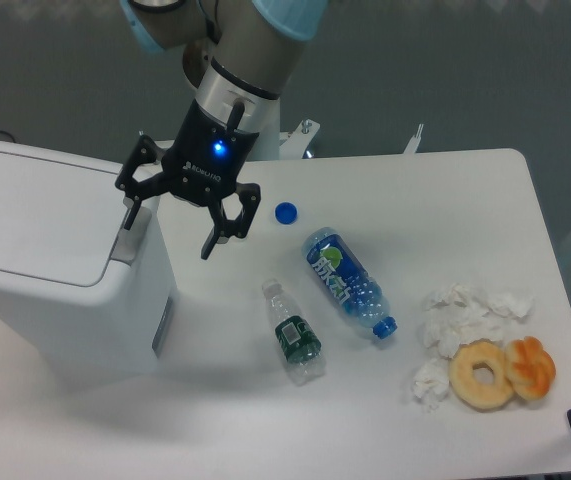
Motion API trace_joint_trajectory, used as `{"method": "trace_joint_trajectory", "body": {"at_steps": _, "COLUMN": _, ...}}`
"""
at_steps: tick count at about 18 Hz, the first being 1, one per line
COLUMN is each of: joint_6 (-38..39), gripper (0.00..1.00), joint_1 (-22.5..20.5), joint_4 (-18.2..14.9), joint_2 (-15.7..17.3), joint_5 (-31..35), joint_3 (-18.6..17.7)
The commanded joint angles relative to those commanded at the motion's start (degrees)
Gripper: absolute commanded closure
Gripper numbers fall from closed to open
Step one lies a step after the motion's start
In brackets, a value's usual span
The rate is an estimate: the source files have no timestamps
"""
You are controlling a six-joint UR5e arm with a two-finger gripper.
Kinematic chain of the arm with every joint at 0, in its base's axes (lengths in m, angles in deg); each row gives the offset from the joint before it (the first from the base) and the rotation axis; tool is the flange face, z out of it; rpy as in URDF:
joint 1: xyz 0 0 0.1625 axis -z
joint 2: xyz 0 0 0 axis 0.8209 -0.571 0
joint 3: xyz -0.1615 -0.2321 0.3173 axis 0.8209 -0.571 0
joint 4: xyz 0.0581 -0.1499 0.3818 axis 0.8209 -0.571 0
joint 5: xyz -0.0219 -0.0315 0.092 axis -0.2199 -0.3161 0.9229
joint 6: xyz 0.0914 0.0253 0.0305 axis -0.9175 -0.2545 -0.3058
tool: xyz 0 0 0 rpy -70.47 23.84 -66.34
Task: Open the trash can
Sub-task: 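Lower the gripper finger against the lid's front edge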
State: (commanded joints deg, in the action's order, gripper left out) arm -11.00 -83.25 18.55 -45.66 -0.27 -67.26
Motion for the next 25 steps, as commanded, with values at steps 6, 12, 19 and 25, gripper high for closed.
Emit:
{"method": "trace_joint_trajectory", "body": {"at_steps": 6, "joint_6": 0.0, "gripper": 0.00, "joint_1": 0.0, "joint_4": -0.1, "joint_2": -0.8, "joint_5": 0.1, "joint_3": 0.3}}
{"method": "trace_joint_trajectory", "body": {"at_steps": 12, "joint_6": -0.1, "gripper": 0.00, "joint_1": 0.0, "joint_4": 0.0, "joint_2": -1.1, "joint_5": 0.2, "joint_3": 0.3}}
{"method": "trace_joint_trajectory", "body": {"at_steps": 19, "joint_6": -0.2, "gripper": 0.00, "joint_1": 0.0, "joint_4": 0.0, "joint_2": -1.5, "joint_5": 0.2, "joint_3": 0.0}}
{"method": "trace_joint_trajectory", "body": {"at_steps": 25, "joint_6": -0.1, "gripper": 0.00, "joint_1": 0.0, "joint_4": 0.1, "joint_2": -1.8, "joint_5": 0.2, "joint_3": -0.1}}
